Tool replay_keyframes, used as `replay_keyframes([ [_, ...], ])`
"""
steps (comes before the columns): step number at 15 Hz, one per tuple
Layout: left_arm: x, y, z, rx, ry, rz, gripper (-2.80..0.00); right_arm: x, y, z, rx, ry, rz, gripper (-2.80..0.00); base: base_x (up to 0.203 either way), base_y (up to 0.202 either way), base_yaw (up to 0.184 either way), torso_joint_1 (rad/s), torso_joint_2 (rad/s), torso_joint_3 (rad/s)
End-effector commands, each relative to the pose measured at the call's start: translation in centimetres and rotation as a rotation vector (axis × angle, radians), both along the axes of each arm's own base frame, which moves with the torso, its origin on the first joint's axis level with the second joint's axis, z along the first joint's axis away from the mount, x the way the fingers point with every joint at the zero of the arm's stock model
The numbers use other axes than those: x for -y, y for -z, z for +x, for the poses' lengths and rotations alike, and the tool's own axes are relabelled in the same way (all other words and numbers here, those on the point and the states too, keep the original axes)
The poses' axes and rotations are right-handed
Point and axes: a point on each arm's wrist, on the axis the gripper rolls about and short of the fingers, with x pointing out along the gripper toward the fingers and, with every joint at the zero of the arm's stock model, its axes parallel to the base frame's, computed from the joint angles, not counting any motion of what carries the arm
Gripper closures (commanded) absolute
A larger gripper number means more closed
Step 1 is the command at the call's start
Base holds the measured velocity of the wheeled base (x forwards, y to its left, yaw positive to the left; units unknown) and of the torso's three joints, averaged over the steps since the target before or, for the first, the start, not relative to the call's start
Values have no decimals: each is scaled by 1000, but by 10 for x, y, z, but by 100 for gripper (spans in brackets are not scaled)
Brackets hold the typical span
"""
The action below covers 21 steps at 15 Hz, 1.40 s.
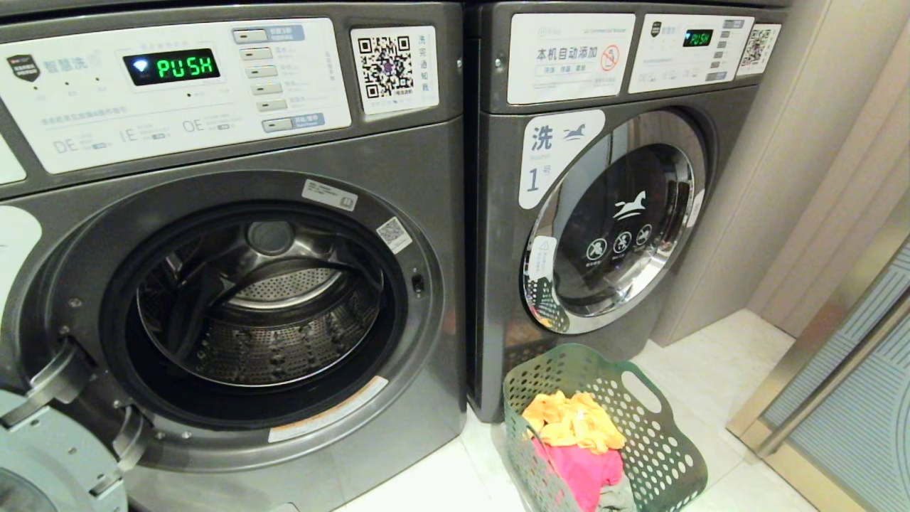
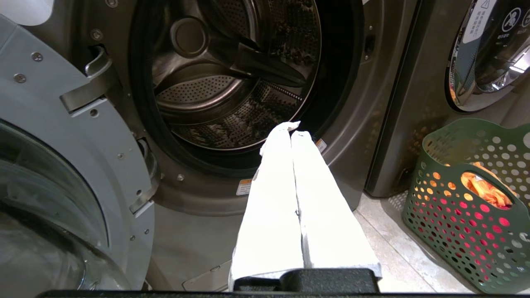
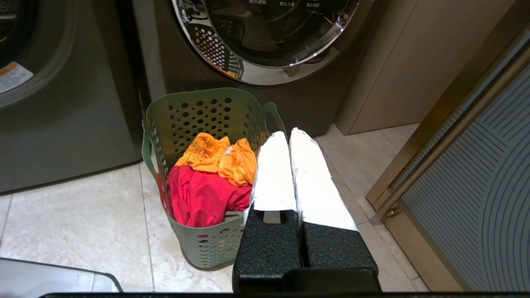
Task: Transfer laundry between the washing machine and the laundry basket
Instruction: Close the washing machine door with the left hand
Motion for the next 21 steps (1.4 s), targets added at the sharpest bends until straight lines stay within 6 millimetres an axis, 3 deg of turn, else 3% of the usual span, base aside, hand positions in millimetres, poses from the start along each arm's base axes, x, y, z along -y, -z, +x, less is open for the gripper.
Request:
replay_keyframes([
  [1,0,11,3,-40,0,1,0,0,0,0,-3,-1,0,0,0,0,0,0,0,0],
  [15,0,11,3,-39,0,-1,0,0,0,0,-1,-1,3,0,1,-9,149,3,3,3],
  [21,0,11,3,-38,0,-3,0,0,0,0,-3,1,4,0,-32,0,11,4,1,1],
])
